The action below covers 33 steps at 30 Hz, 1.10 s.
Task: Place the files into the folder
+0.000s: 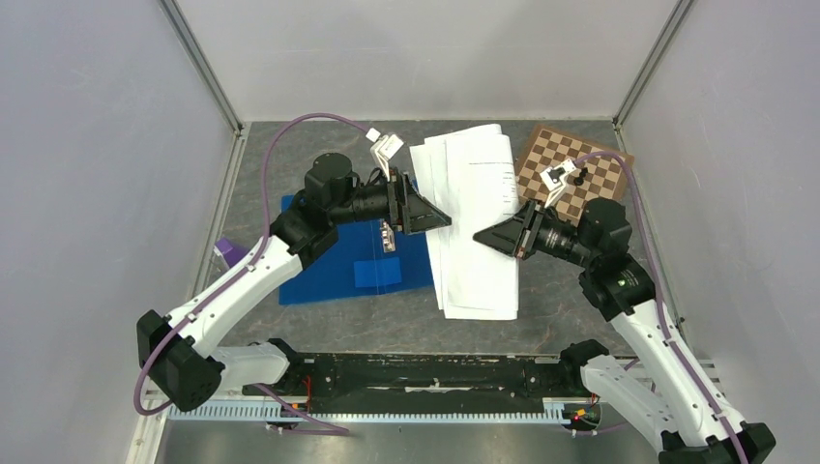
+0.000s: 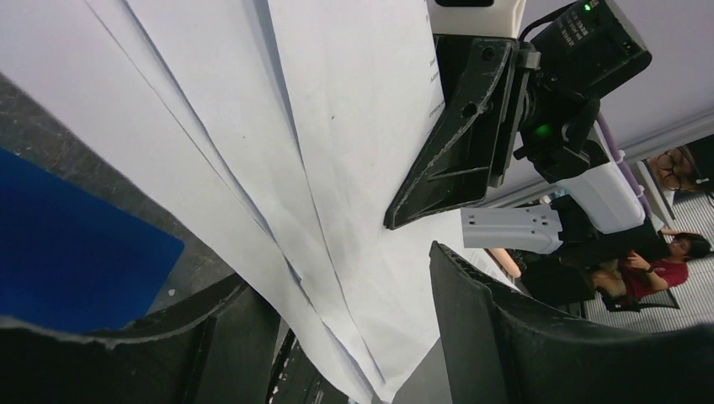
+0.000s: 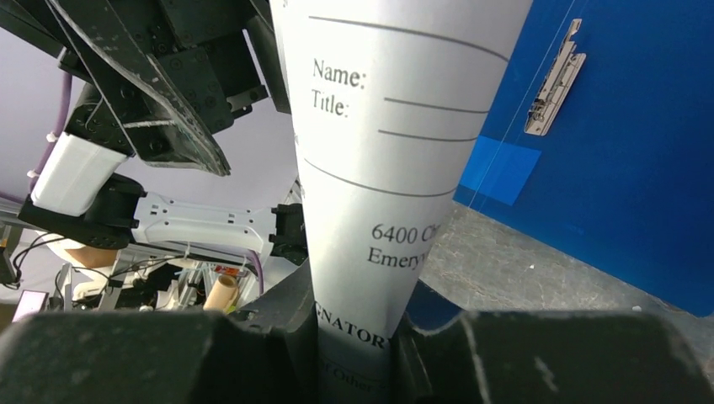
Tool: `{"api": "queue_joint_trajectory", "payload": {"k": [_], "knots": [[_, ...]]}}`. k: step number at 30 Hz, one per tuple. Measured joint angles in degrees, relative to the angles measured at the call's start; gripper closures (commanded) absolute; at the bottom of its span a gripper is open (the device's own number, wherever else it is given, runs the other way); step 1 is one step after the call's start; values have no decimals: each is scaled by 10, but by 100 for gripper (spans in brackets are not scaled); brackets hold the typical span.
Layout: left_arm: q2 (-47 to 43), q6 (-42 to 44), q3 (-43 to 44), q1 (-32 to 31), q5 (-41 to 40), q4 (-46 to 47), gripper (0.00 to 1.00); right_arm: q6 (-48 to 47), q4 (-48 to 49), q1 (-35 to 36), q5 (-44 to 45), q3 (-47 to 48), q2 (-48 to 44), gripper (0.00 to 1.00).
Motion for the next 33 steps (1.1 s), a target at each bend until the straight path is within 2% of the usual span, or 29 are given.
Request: {"api": "queue_joint_trajectory", "payload": {"k": [8, 11, 20, 23, 25, 29, 31, 33], "knots": [[16, -38, -8, -2, 12, 53, 43, -9, 0, 17, 5, 0, 4, 75], [23, -52, -9, -4, 12, 68, 50, -9, 8, 20, 5, 0, 6, 75], [24, -66, -12, -8, 9, 82, 79, -11, 34, 29, 4, -14, 19, 73], [30, -57, -10, -13, -4, 65, 97, -20, 37, 31, 5, -19, 27, 70], [38, -42, -7, -17, -16, 39, 98, -29, 36, 31, 10, -21, 35, 60], [50, -2, 0, -20, -58, -11, 98, -60, 35, 31, 32, -21, 58, 13], [50, 21, 1, -21, -83, -35, 98, -84, 33, 32, 54, -22, 71, 4], [49, 51, 5, -22, -110, -65, 98, -108, 33, 31, 80, -22, 87, 2]]}}
